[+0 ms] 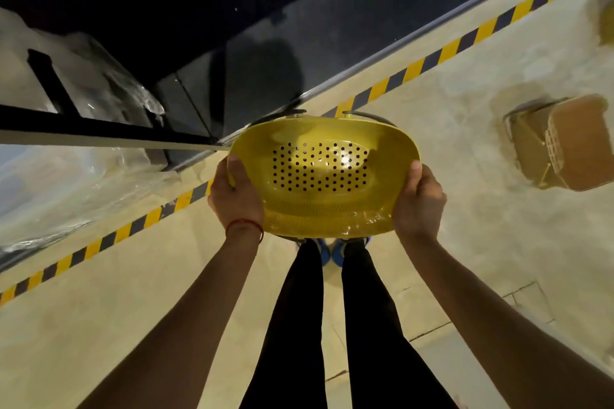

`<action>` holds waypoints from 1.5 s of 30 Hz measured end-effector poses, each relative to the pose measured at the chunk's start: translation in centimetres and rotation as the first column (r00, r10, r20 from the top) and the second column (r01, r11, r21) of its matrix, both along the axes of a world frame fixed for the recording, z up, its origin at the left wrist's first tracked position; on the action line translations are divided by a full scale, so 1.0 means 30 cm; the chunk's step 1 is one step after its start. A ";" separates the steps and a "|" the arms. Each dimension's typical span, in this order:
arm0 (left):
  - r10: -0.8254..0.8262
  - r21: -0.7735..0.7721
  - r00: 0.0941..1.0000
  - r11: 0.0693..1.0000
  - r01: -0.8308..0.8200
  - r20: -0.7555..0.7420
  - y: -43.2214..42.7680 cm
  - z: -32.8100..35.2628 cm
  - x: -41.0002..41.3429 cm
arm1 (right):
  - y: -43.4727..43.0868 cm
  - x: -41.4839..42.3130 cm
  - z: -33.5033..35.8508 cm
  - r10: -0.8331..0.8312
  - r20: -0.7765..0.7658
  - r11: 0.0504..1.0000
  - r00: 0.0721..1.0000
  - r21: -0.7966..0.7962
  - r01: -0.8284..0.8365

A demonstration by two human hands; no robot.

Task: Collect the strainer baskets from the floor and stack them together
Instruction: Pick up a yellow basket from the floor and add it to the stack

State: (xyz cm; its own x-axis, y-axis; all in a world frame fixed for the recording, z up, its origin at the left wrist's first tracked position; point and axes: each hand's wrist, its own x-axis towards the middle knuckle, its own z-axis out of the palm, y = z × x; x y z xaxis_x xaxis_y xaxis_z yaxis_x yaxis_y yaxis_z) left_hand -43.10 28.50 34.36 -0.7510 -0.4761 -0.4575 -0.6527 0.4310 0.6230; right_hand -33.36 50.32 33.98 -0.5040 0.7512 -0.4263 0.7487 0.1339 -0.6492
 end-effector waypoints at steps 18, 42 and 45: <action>-0.087 -0.026 0.995 0.996 0.088 0.053 0.002 -0.132 -0.042 | -0.012 -0.055 -0.096 0.083 0.095 0.994 0.992 0.069 -0.089; -0.866 -0.356 0.499 0.473 0.806 -0.023 0.016 0.510 0.113 | 0.012 0.131 0.528 0.462 0.292 0.806 0.838 0.256 -0.534; -0.948 -0.477 0.302 0.312 0.821 -0.101 -0.013 0.619 0.099 | -0.080 0.193 0.630 0.382 0.247 0.834 0.891 0.324 -0.447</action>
